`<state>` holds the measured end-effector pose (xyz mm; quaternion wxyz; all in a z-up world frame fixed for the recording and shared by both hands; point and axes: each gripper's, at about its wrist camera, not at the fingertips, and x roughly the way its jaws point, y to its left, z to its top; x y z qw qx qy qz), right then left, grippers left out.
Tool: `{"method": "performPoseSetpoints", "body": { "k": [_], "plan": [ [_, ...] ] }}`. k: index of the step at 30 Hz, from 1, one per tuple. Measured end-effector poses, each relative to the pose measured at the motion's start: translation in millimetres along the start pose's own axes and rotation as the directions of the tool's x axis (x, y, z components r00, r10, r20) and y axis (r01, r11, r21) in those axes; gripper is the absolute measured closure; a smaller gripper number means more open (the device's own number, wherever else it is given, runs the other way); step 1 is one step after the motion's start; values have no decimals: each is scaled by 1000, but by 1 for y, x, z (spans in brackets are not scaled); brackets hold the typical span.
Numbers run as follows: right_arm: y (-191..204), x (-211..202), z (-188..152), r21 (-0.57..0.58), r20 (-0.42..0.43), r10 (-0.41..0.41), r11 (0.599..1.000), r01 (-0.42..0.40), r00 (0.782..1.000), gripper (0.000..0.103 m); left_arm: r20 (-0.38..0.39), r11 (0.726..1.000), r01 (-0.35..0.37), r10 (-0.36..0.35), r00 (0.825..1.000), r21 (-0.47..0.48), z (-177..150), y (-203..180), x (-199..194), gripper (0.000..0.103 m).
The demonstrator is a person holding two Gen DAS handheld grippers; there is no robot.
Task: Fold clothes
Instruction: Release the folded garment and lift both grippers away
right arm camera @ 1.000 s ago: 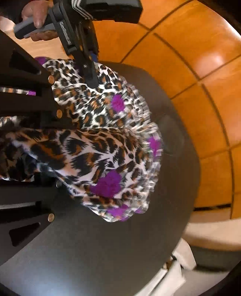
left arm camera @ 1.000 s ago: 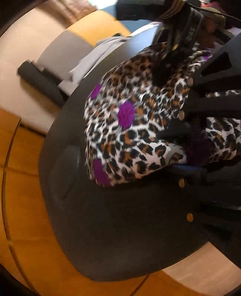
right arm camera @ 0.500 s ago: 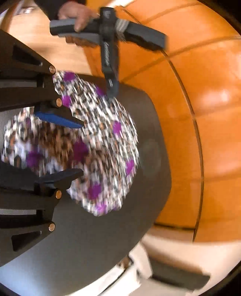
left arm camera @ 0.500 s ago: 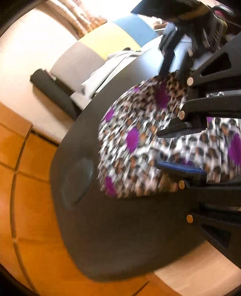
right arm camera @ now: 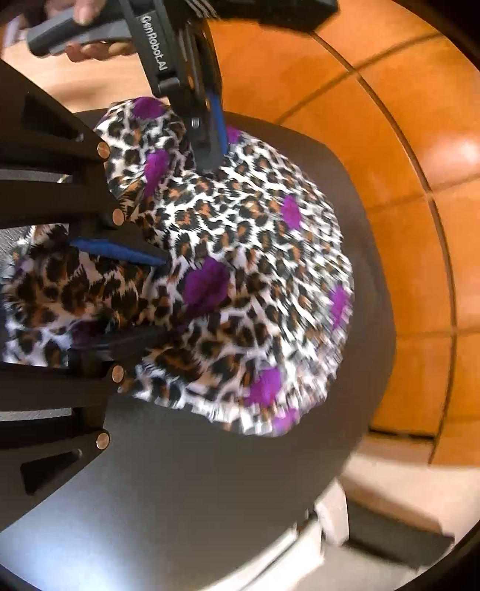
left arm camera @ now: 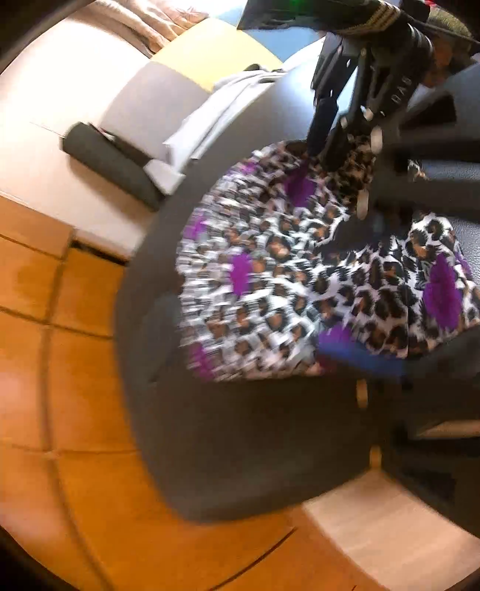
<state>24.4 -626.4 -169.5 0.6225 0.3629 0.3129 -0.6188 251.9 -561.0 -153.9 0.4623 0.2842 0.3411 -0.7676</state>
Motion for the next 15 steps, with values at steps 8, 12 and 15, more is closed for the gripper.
{"method": "performPoseSetpoints", "body": {
  "k": [8, 12, 15],
  "plan": [
    [32, -112, -2, 137, 163, -305, 949, 285, 938, 1, 104, 925, -374, 367, 924, 60, 20, -24, -62, 41],
    [56, -147, -16, 155, 204, -322, 943, 294, 925, 0, 112, 920, -390, 383, 917, 45, 12, -18, -105, 42],
    [69, -160, -27, 151, 202, -289, 953, 261, 936, 0, 128, 925, -379, 372, 919, 38, 9, -19, -123, 46]
  ]
}}
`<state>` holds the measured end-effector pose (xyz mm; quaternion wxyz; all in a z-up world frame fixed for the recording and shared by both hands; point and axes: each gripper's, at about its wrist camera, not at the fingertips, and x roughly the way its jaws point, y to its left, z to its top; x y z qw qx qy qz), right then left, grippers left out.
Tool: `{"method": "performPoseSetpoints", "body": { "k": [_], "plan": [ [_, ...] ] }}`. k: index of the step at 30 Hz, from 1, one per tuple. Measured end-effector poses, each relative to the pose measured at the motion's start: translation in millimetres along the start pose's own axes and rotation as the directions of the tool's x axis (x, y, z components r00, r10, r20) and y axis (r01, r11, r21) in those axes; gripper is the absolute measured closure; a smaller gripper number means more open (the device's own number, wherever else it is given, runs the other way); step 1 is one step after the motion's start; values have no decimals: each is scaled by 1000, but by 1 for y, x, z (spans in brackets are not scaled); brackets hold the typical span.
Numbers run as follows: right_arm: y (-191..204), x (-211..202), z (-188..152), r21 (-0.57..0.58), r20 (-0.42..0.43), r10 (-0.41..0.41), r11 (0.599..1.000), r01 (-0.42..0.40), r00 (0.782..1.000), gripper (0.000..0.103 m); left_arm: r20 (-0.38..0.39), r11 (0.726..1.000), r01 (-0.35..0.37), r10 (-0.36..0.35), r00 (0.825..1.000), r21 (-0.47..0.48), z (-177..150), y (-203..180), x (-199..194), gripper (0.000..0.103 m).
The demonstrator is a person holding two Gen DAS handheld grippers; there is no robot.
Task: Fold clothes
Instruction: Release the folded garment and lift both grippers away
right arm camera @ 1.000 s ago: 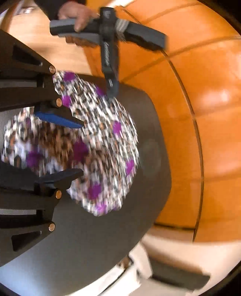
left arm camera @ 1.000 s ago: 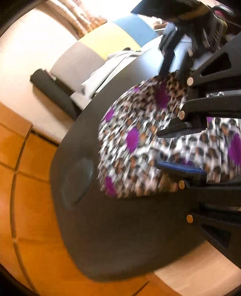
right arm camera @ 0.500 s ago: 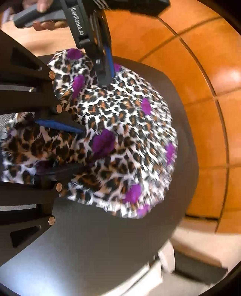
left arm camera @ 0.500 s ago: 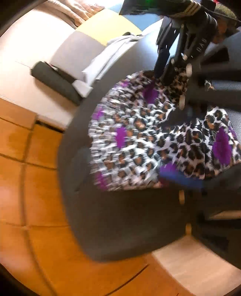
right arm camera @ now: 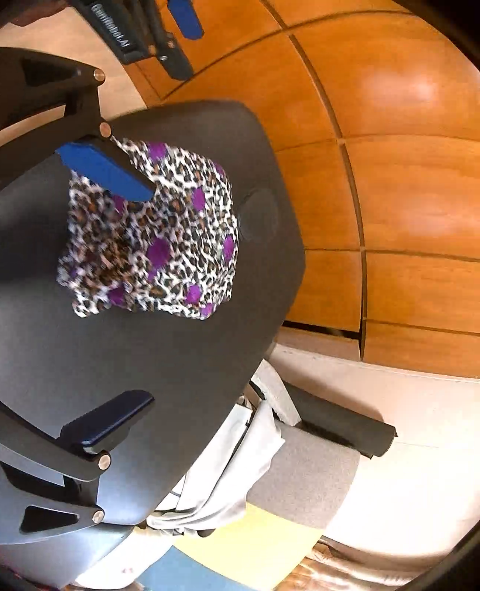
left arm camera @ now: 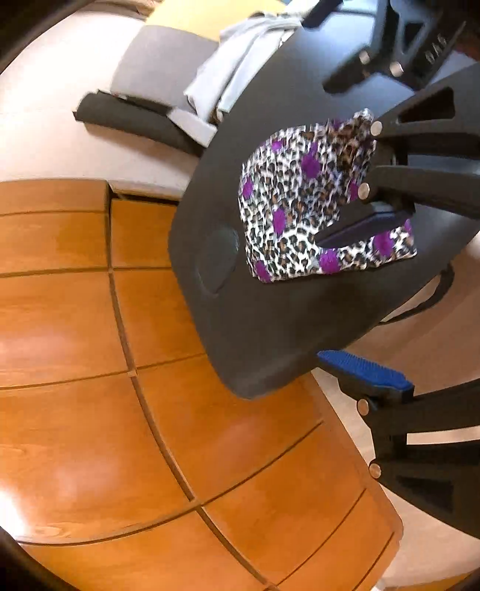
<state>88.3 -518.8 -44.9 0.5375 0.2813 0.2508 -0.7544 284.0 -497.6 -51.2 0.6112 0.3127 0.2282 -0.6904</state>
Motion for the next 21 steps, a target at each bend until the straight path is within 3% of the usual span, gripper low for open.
{"method": "performPoseSetpoints", "body": {
  "k": [4, 10, 21],
  "plan": [
    [7, -18, -11, -1, 0, 31, 1000, -31, 1000, 0, 40, 994, -109, 108, 993, 12, -8, -1, -18, 49],
    [13, -33, -29, -12, 14, 53, 999, -53, 998, 0, 24, 997, -74, 74, 997, -8, -20, -2, -28, 50],
    [16, -53, -30, -15, 41, 59, 998, -59, 997, 0, 29, 1000, 1, 0, 1000, -15, -31, -6, -36, 52]
  ]
}}
